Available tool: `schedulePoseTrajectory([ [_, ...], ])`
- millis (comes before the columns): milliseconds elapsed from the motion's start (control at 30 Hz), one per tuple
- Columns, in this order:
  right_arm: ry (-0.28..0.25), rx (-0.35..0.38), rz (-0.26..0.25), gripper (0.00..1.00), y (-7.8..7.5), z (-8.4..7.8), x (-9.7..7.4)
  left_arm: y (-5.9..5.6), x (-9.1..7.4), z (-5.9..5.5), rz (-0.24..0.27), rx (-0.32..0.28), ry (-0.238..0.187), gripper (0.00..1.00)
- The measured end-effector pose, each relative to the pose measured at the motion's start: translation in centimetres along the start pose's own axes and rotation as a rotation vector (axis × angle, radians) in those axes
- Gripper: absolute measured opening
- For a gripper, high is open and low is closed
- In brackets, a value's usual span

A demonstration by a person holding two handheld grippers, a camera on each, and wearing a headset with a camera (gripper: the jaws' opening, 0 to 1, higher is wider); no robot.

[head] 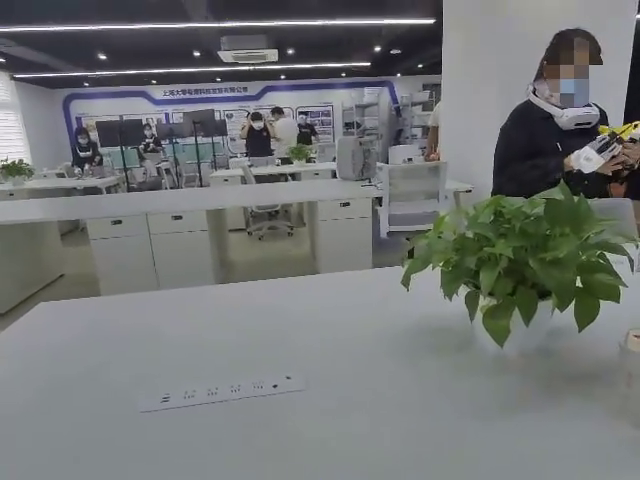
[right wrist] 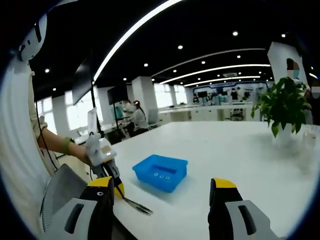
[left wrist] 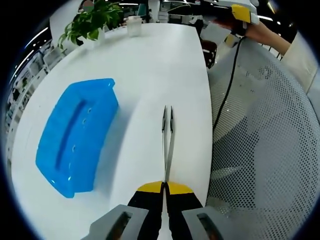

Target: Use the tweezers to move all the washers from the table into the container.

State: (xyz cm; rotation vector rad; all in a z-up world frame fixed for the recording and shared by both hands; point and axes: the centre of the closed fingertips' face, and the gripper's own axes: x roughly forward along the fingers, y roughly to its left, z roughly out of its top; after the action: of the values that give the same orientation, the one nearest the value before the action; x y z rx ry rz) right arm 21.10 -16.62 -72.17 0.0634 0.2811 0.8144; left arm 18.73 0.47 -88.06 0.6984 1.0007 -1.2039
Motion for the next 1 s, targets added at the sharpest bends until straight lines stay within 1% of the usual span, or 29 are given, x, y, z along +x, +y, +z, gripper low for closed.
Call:
schedulePoseTrajectory([
  [100, 0.006, -0.01, -0.003, 0.76, -0.1, -0.3, 0.3, -0.1, -0.1, -0.1, 0.009, -0.02, 0.001, 0.0],
  [233, 0.022, -0.005, 0.006, 0.76, -0.3, -0.8, 0.8, -0.1, -0.6, -0.3, 0.029, -0.055, -0.015, 0.0],
  [267, 0.03, -0.004, 0.012, 0.77, -0.2, -1.0, 1.0, 0.1, -0.8, -0.4, 0.045, -0.07, -0.026, 0.01],
  [300, 0.035, -0.006, 0.015, 0.76, -0.1, -1.2, 1.1, 0.1, -1.1, -0.5, 0.054, -0.094, -0.035, 0.04],
  [333, 0.043, -0.006, 0.015, 0.76, -0.1, -1.4, 1.2, 0.1, -1.3, -0.5, 0.057, -0.105, -0.04, 0.07],
  [367, 0.047, -0.008, 0.017, 0.76, -0.1, -1.5, 1.2, 0.3, -1.7, -0.5, 0.075, -0.139, -0.063, 0.09],
  [400, 0.053, -0.014, 0.022, 0.76, 0.0, -1.7, 1.3, 0.4, -2.0, -0.5, 0.089, -0.159, -0.083, 0.11],
  [500, 0.067, -0.018, 0.022, 0.76, 0.0, -2.0, 1.3, 0.6, -3.3, -0.3, 0.12, -0.255, -0.162, 0.17],
  [533, 0.07, -0.018, 0.022, 0.76, -0.1, -2.1, 1.3, 0.7, -3.9, -0.1, 0.132, -0.297, -0.209, 0.19],
  [567, 0.073, -0.015, 0.022, 0.77, -0.2, -2.2, 1.3, 0.6, -4.4, 0.1, 0.136, -0.327, -0.241, 0.2],
  [600, 0.074, -0.014, 0.023, 0.77, -0.2, -2.2, 1.3, 0.7, -5.0, 0.3, 0.149, -0.361, -0.287, 0.21],
  [633, 0.075, -0.015, 0.023, 0.77, -0.2, -2.3, 1.3, 0.8, -5.4, 0.4, 0.165, -0.381, -0.315, 0.24],
  [667, 0.079, -0.014, 0.023, 0.77, -0.3, -2.4, 1.3, 1.0, -6.1, 0.5, 0.191, -0.404, -0.357, 0.26],
  [700, 0.081, -0.015, 0.022, 0.77, -0.3, -2.4, 1.4, 1.1, -6.5, 0.5, 0.209, -0.415, -0.38, 0.29],
  [733, 0.084, -0.017, 0.021, 0.78, -0.3, -2.5, 1.4, 1.3, -7.1, 0.5, 0.24, -0.43, -0.407, 0.32],
  [800, 0.089, -0.02, 0.019, 0.78, -0.3, -2.6, 1.4, 1.6, -7.9, 0.5, 0.292, -0.433, -0.443, 0.37],
  [833, 0.091, -0.024, 0.017, 0.79, -0.3, -2.6, 1.4, 1.8, -8.5, 0.7, 0.327, -0.443, -0.482, 0.4],
  [867, 0.093, -0.028, 0.016, 0.79, -0.3, -2.6, 1.4, 1.8, -8.9, 0.9, 0.34, -0.457, -0.51, 0.42],
  [900, 0.094, -0.029, 0.013, 0.79, -0.4, -2.7, 1.4, 1.9, -9.6, 1.4, 0.363, -0.484, -0.576, 0.44],
  [967, 0.099, -0.039, 0.002, 0.8, -0.5, -2.7, 1.4, 2.0, -10.5, 2.1, 0.382, -0.519, -0.659, 0.5],
  [1000, 0.101, -0.044, -0.007, 0.8, -0.7, -2.8, 1.4, 2.0, -10.8, 2.2, 0.396, -0.522, -0.678, 0.53],
])
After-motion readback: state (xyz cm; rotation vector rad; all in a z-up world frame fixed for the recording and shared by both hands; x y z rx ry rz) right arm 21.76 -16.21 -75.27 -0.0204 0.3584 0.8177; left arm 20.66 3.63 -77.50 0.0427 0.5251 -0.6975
